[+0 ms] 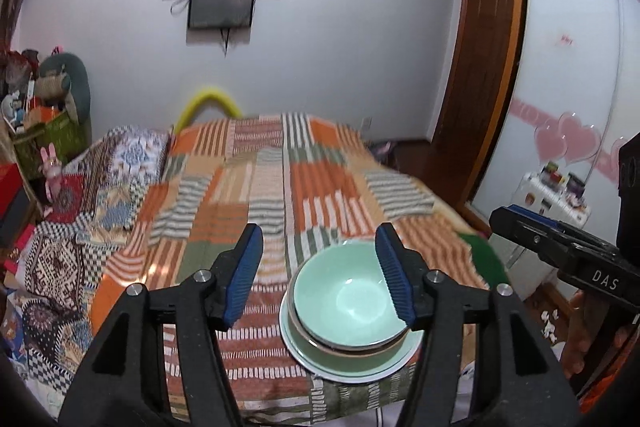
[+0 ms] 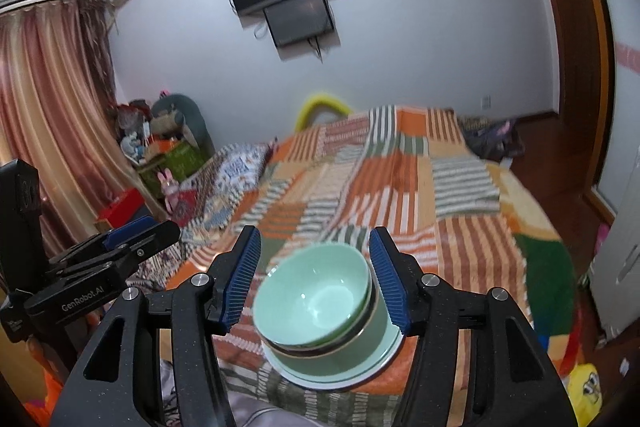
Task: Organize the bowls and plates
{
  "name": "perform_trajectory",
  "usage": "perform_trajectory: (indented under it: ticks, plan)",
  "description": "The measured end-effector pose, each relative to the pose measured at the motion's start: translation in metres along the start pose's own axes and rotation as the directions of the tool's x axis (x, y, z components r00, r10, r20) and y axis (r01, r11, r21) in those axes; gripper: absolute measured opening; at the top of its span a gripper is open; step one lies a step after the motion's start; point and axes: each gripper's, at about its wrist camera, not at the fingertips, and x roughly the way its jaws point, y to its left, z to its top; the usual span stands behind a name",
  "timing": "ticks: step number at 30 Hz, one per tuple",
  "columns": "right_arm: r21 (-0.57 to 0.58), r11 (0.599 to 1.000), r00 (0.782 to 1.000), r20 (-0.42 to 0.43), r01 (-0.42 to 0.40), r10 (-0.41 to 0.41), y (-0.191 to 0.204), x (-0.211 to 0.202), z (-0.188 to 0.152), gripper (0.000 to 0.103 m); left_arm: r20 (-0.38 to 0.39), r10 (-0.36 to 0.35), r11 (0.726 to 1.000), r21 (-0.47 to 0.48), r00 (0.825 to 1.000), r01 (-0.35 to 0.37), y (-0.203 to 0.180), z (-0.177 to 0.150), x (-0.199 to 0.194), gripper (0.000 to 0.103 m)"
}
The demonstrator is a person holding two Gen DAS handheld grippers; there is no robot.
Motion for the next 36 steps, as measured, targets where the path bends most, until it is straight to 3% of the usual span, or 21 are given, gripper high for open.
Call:
perform_trajectory:
  ticks: [5, 10, 12, 16, 18, 22, 27, 36]
  plan:
    - [-0.025, 1.0, 0.997, 0.075, 0.001, 0.001, 0.006, -0.021, 0.005, 0.06, 0.101, -0.012, 1.0, -0.008, 0.995, 0.013, -0.001, 0.006, -0.031, 0.067]
    - [-0.055, 0.998, 0.99, 0.143, 0.016, -0.008, 0.014, -0.036, 0.008, 0.069, 0.177, 0.014, 1.0, 0.003, 0.984, -0.015, -0.004, 0.007, -0.052, 0.084]
    - [-0.061, 0.998, 0.987, 0.158, 0.022, -0.012, 0.016, -0.038, 0.008, 0.079, 0.208, 0.021, 1.0, 0.011, 0.978, -0.024, -0.005, 0.006, -0.06, 0.087]
    - [-0.078, 0.997, 0.982, 0.19, 0.029, -0.014, 0.02, -0.042, 0.008, 0.081, 0.238, 0.02, 0.999, 0.022, 0.971, -0.026, -0.008, 0.006, -0.07, 0.093]
    - [-0.082, 0.996, 0.981, 0.195, 0.029, -0.013, 0.021, -0.043, 0.007, 0.086, 0.246, 0.022, 0.999, 0.022, 0.969, -0.029, -0.009, 0.006, -0.072, 0.098]
    - [-0.095, 0.995, 0.977, 0.211, 0.034, -0.014, 0.023, -0.046, 0.005, 0.089, 0.251, 0.017, 1.0, 0.018, 0.968, -0.022, -0.009, 0.005, -0.074, 0.099]
    - [-0.091, 0.995, 0.973, 0.228, 0.044, -0.022, 0.021, -0.05, 0.002, 0.102, 0.25, 0.026, 0.999, 0.028, 0.968, -0.034, -0.013, 0.002, -0.073, 0.101]
    - [-0.087, 0.995, 0.972, 0.233, 0.052, -0.03, 0.019, -0.051, 0.003, 0.102, 0.249, 0.029, 0.999, 0.036, 0.968, -0.039, -0.015, 0.0, -0.071, 0.102]
